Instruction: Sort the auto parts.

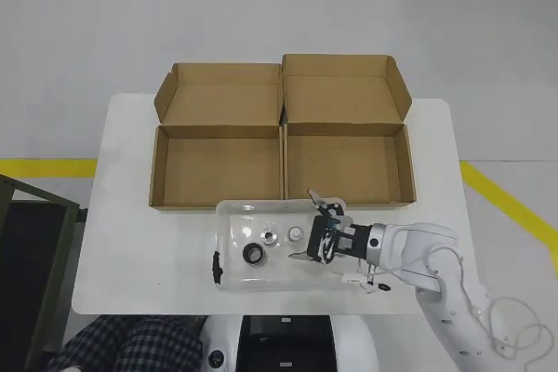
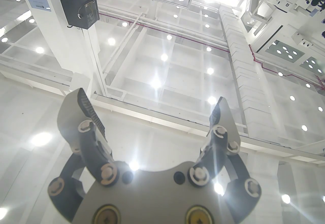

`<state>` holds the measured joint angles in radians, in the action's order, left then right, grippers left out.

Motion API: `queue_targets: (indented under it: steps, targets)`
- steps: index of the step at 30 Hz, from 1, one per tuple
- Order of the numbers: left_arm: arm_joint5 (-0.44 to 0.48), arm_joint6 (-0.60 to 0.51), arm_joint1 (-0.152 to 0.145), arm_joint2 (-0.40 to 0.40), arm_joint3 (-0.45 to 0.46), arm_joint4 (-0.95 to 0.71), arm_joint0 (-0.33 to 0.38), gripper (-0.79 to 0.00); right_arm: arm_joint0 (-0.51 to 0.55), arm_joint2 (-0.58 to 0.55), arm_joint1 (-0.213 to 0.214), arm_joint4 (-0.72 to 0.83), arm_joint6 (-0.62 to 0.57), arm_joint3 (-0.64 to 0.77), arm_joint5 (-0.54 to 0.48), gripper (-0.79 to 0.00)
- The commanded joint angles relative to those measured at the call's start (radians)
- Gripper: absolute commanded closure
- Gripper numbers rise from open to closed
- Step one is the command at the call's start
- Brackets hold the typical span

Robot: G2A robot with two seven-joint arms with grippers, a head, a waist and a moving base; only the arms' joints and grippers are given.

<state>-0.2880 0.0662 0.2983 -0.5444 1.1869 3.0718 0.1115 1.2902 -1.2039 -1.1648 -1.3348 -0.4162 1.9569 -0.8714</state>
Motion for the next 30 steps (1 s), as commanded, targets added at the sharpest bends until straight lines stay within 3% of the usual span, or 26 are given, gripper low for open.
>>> queue_targets:
  steps: [1,19,23,28,30]
  targets:
    - [0.000,0.000,0.000,0.000,0.000,0.000,0.000,-0.785,-0.005,0.016,0.000,-0.019,0.000,-0.009,0.000,-0.785]
    - [0.000,0.000,0.000,0.000,0.000,0.000,0.000,-0.785,-0.031,0.091,0.007,-0.068,-0.004,-0.078,-0.001,-0.785]
    - [0.000,0.000,0.000,0.000,0.000,0.000,0.000,-0.785,-0.038,0.098,0.010,-0.066,-0.011,-0.090,-0.006,-0.582]
    - [0.000,0.000,0.000,0.000,0.000,0.000,0.000,-0.785,-0.044,0.110,0.012,-0.067,-0.016,-0.101,-0.007,-0.588]
    - [0.000,0.000,0.000,0.000,0.000,0.000,0.000,-0.785,-0.048,0.116,0.012,-0.066,-0.015,-0.109,-0.002,-0.548]
